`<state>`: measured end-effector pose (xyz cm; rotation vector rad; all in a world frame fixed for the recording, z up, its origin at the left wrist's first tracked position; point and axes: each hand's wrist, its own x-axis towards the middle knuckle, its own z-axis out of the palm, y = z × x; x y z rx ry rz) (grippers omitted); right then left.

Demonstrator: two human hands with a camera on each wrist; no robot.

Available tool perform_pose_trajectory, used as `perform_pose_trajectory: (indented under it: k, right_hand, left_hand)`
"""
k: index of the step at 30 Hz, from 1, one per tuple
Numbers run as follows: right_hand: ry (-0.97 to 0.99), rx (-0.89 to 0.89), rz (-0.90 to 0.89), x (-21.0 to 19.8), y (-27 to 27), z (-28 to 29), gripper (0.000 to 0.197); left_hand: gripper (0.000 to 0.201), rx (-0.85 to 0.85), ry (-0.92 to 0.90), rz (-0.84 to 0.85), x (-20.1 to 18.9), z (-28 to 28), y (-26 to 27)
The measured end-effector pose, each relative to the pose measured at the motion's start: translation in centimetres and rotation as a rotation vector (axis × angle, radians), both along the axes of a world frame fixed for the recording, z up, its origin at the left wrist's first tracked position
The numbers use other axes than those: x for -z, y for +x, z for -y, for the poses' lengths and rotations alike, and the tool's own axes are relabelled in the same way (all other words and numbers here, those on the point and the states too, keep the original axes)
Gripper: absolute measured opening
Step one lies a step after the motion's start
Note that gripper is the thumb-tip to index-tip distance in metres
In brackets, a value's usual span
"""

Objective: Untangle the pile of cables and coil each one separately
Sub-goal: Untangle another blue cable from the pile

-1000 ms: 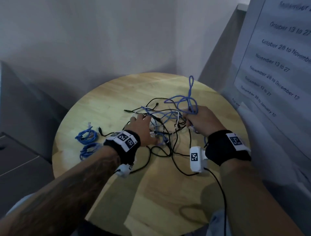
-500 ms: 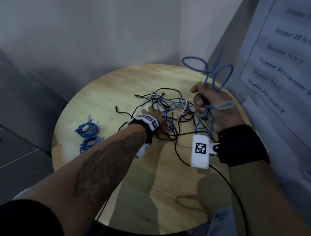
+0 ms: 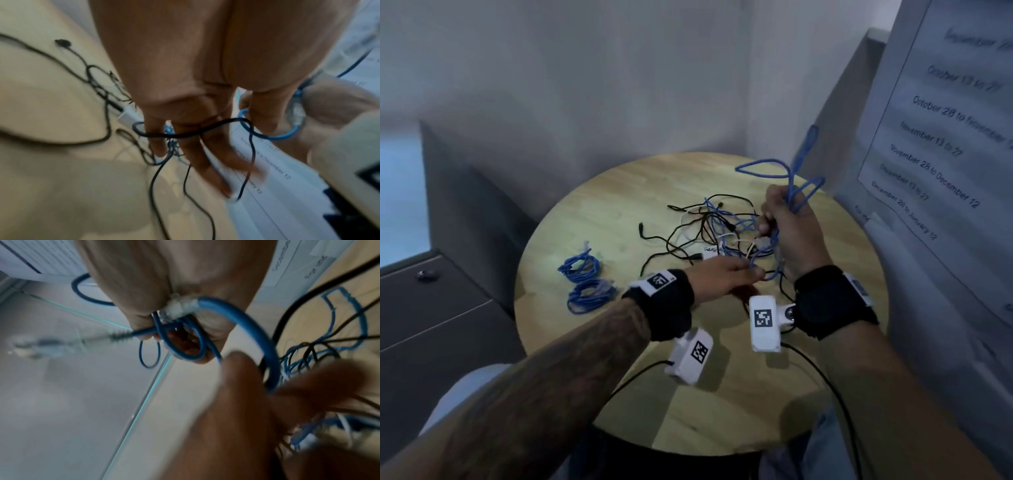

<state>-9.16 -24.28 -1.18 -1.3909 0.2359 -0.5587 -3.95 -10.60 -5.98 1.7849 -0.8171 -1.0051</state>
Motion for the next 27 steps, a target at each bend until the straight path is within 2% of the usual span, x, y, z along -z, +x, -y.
perform_pose_trajectory:
  k: [2,6,9,11,13,14,15,17,19,22,23,25,27]
  right_hand:
    - [-0.047,0.062,-0.015,-0.4,-0.6,0.3,0.024]
    - [-0.127,0.187,-0.027,-1.1,-2.1,2.3,0.024]
    - [-0.162,0.241,-0.043,-1.5,-2.7,3.0,0.025]
    - [-0.195,0.248,-0.063,-1.7,-2.7,2.7,0.028]
    - [-0.252,0.257,-0.068,-2.0,-2.9,2.2,0.031]
    - [-0.298,0.272,-0.075,-2.1,-3.0,2.2,0.033]
    - [-0.339,0.287,-0.085,-2.3,-3.2,2.3,0.034]
    - [-0.373,0.315,-0.095,-2.3,-3.5,3.1,0.033]
    - [-0.394,0.323,-0.105,-2.1,-3.9,3.8,0.031]
    - [-0.396,0.317,-0.130,-1.7,-4.0,3.9,0.032]
    - [-0.385,0.305,-0.132,-1.6,-4.0,3.5,0.033]
    - [-0.382,0.270,-0.142,-1.4,-3.8,2.6,0.034]
    - [-0.383,0.213,-0.151,-1.2,-3.5,1.5,0.034]
  left_hand:
    - [0.037,-0.041,-0.015,0.032,0.9,-0.8,-0.2]
    - [0.042,-0.495,-0.091,0.005,1.1,-2.6,2.0]
    - [0.046,-0.735,0.041,0.064,1.0,-3.2,4.0]
    - [0.039,-0.828,0.070,0.061,0.4,-2.9,5.2]
    - [0.027,-0.777,0.236,0.166,-0.6,-3.1,6.0]
    - [0.039,-0.816,0.291,0.194,-1.3,-3.4,6.2]
    - [0.050,-0.804,0.355,0.300,-1.5,-3.6,6.8]
    - [0.047,-0.807,0.398,0.342,-1.7,-4.1,7.9]
    - [0.035,-0.778,0.429,0.352,-1.6,-4.1,8.2]
    - [0.033,-0.803,0.238,0.126,-1.0,-3.0,7.7]
    - [0.030,-0.721,0.257,0.157,-1.1,-2.6,7.2]
    - [0.032,-0.550,0.354,0.377,-0.7,-2.2,6.2]
    - [0.048,-0.582,0.231,0.558,-1.3,-2.3,4.6]
